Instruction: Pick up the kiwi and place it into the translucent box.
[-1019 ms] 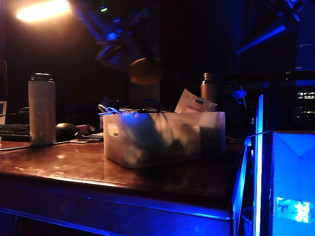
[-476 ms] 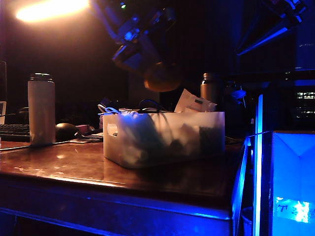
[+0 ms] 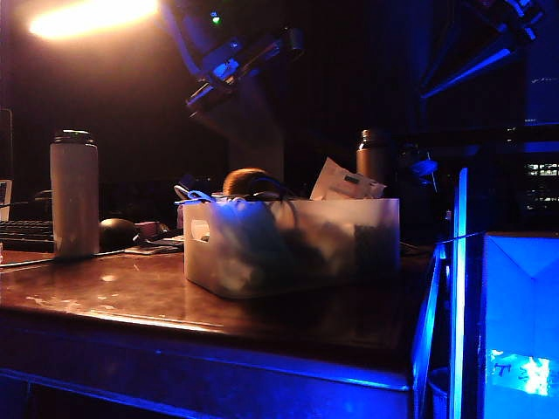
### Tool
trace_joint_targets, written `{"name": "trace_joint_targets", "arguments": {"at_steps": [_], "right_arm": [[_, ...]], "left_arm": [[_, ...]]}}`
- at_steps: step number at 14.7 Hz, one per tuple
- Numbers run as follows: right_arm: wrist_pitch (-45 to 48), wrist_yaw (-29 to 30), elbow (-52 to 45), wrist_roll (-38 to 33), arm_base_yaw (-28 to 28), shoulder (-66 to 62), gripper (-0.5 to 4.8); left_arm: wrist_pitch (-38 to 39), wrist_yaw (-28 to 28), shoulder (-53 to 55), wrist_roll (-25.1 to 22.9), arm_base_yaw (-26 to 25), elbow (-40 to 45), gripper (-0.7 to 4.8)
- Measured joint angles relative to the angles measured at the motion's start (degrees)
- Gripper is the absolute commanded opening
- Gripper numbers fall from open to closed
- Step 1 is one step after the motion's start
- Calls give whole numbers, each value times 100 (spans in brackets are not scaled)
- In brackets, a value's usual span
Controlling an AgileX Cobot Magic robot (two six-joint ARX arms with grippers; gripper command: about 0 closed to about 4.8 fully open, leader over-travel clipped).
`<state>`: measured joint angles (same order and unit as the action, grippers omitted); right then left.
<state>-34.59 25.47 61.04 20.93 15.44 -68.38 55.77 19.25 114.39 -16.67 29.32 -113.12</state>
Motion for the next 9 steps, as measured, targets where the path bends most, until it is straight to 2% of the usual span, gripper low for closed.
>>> {"name": "trace_joint_targets", "arguments": {"at_steps": [4, 6, 9], "right_arm": [[195, -334, 0, -164, 0, 457, -1], [667, -437, 2, -166, 0, 1252, -1], [684, -619, -13, -369, 0, 2072, -1]], "left_arm": [[42, 81, -195, 90, 0, 17, -6], [-138, 208, -820, 498, 0, 17, -6], [-302, 131, -1849, 848, 0, 15, -6]]}}
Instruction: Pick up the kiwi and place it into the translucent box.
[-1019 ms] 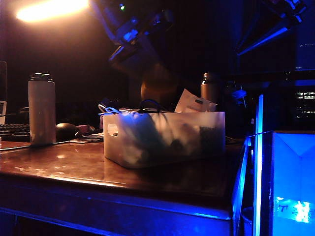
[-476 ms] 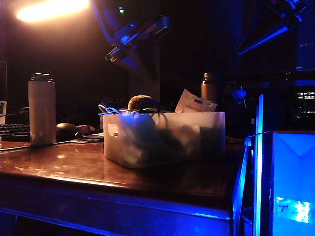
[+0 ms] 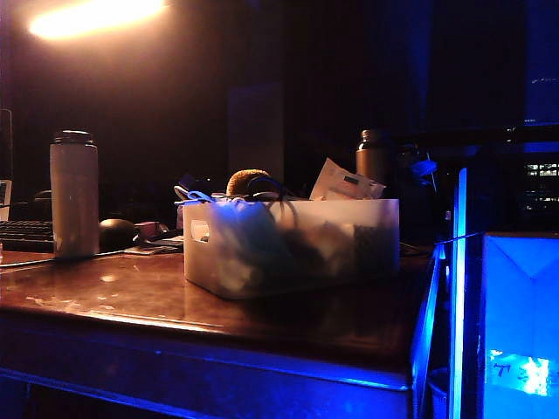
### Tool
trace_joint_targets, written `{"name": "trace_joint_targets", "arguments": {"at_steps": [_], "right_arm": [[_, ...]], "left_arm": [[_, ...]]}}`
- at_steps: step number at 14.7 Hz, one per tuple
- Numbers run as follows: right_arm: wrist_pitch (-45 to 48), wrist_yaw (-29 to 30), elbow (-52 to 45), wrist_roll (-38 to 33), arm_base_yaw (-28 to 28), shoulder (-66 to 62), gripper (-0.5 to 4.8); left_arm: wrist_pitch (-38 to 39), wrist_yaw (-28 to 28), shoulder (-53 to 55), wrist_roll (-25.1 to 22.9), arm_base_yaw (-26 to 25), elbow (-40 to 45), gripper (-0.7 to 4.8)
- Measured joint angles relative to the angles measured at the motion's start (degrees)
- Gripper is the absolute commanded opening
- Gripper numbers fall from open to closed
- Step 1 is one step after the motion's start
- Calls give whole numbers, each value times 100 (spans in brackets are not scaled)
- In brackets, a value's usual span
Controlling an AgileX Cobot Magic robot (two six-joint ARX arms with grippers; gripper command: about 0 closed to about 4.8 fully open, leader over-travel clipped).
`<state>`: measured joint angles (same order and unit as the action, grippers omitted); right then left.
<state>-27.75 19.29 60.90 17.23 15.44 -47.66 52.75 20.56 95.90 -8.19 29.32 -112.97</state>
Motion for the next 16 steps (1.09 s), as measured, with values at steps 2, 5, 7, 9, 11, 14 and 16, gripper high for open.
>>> {"name": "trace_joint_targets", "arguments": {"at_steps": [2, 5, 7, 9, 11, 14, 16], "right_arm": [[28, -4, -142, -39, 0, 391, -1], [186, -15, -1025, -160, 0, 1196, -1], [693, -15, -1698, -568, 0, 1834, -1], [1167, -28, -2391, -815, 0, 2481, -1], [1161, -389, -2999, -1021, 0, 2907, -1], [1405, -1049, -3757, -1480, 0, 3591, -1], [1491, -1325, -4153, -1646, 0, 3926, -1]], "left_arm": [[-46, -424, -861, 24, 0, -7, -6], [212, -804, -2253, 122, 0, -17, -6], [654, -1117, -2953, 136, 2, -20, -6], [1307, -1617, -3567, 138, 2, -22, -6], [2057, -1993, -4098, 140, 2, -20, -6], [2750, -2221, -4889, 378, 2, 245, -6], [2793, -2253, -5604, 640, 2, 905, -6]]}}
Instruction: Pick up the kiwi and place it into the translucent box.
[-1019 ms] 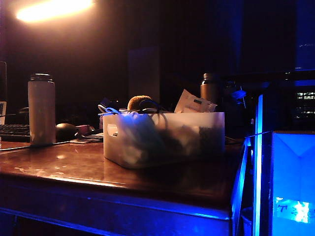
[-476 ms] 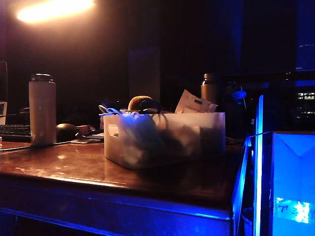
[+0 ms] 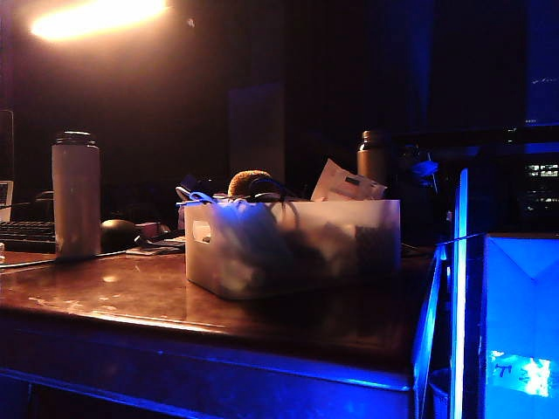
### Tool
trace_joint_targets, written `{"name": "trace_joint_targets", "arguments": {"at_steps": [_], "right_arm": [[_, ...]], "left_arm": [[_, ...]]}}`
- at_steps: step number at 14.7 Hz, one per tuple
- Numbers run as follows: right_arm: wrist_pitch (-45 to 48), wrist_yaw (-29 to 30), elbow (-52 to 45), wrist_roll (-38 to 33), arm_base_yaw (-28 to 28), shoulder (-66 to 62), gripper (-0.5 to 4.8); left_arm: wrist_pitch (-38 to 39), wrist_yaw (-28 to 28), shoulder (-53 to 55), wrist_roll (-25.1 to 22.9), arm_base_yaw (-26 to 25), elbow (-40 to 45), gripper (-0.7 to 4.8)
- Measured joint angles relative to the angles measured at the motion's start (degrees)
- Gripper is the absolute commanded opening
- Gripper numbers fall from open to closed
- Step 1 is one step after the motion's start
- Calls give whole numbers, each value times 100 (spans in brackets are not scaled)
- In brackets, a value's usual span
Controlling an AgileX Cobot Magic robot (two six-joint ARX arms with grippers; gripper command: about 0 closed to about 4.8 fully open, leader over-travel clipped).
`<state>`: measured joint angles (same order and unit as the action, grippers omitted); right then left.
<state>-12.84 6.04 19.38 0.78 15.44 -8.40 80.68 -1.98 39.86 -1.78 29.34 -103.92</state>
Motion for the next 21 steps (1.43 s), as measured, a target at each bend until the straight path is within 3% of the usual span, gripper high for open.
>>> {"name": "trace_joint_targets", "arguments": {"at_steps": [3, 6, 8, 11, 14, 16, 21], "right_arm": [[-2, -234, -422, -57, 0, 315, -1], [0, -485, -673, -76, 0, 339, -1], [4, -485, -713, -76, 0, 339, -1], [13, -485, -925, -229, 0, 339, -1], [7, -538, -1182, -382, -2, 341, -1], [-26, -664, -1314, -396, -2, 341, -1], [-72, -756, -1628, -398, -2, 343, -1]], "left_arm": [[-7, -52, -1054, 190, -2, 1250, -6], [-579, -66, -2323, 275, -2, 2979, -6], [-1668, -68, -3097, 275, -4, 4183, -6], [-3005, -39, -3294, 278, -2, 5761, -6], [-5484, 11, -3252, 282, -4, 7477, -6], [-6520, -87, -3200, 282, -4, 8273, -6], [-7178, -116, -3200, 188, -4, 9608, -6]]}}
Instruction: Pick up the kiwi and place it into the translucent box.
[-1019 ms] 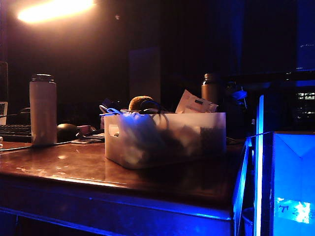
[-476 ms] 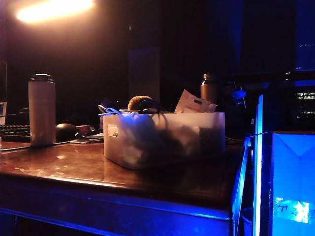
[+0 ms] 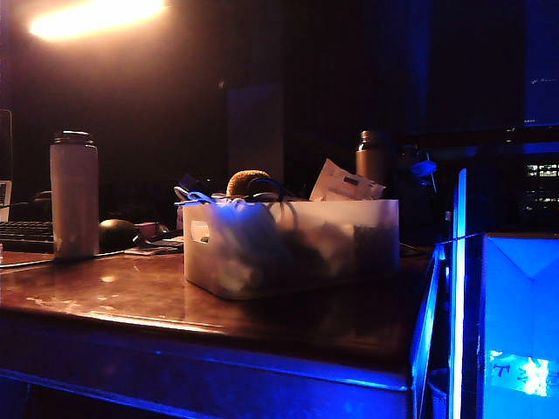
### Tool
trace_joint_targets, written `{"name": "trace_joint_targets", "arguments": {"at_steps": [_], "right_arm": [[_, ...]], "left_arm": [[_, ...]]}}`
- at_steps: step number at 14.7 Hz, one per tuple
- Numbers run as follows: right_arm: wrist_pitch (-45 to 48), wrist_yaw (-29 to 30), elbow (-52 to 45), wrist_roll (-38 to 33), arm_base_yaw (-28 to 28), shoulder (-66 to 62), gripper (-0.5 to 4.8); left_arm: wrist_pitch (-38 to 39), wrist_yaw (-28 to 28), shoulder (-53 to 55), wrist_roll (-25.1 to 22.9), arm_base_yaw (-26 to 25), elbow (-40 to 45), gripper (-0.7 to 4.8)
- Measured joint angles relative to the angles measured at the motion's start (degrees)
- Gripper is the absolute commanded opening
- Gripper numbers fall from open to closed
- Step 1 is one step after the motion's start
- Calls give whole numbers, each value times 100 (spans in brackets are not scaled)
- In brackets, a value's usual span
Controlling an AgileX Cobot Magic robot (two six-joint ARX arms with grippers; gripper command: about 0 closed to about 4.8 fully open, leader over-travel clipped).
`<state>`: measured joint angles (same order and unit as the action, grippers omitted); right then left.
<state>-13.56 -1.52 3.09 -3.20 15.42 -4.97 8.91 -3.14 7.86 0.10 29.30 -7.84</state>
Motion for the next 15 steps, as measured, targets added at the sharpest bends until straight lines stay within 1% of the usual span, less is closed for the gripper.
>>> {"name": "trace_joint_targets", "arguments": {"at_steps": [2, 4, 8, 15], "right_arm": [[13, 7, -116, 0, 0, 0, -1], [24, 9, -120, 0, 0, -2, -1], [24, 26, -122, 0, 0, -2, -1], [24, 39, -122, 0, 0, -2, -1]], "left_arm": [[-232, -127, 2, -232, 0, 238, -6], [-264, -203, 0, -511, 0, 444, -6], [-251, -203, -2, -568, 0, 699, -6], [-144, -313, -2, -566, 0, 706, -5]]}}
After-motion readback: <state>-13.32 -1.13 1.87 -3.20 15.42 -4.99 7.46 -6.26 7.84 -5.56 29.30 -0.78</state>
